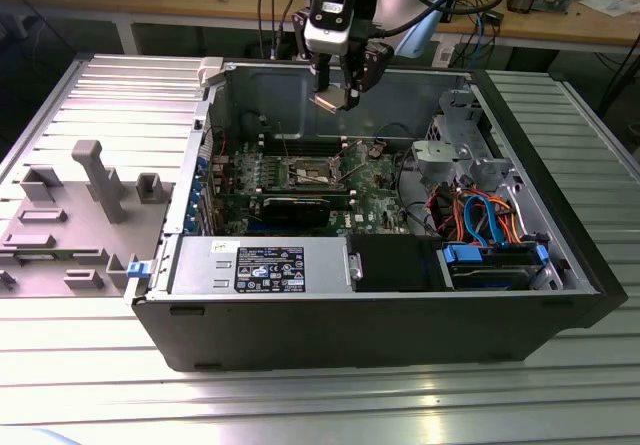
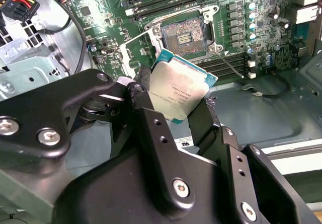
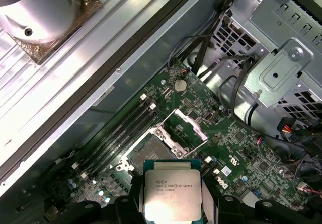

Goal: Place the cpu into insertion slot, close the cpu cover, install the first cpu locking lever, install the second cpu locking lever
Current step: 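Place the cpu into insertion slot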

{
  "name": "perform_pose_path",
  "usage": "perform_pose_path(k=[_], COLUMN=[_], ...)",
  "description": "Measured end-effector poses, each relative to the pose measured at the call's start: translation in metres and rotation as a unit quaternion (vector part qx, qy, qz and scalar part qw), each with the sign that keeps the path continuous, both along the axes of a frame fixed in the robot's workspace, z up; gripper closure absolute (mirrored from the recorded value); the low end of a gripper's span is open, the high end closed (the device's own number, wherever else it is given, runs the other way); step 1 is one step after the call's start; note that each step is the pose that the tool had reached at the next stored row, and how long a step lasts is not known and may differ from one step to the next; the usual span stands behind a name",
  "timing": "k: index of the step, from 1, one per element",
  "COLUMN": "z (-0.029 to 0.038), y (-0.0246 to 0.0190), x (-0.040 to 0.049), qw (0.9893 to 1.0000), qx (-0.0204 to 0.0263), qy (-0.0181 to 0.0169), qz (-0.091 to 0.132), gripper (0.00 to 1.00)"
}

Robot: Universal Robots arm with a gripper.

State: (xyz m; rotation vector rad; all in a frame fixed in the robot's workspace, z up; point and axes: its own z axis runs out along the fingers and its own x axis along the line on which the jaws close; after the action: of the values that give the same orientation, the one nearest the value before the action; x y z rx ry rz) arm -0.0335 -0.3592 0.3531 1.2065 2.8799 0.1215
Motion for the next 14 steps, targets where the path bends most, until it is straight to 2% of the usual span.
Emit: perform_pose_path(k=[14], z=[0.0], y=[0.0], x=[0.0], qw=[0.9999], qx=[0.0], qy=[0.0], qz=[-0.01], gripper=[0.46])
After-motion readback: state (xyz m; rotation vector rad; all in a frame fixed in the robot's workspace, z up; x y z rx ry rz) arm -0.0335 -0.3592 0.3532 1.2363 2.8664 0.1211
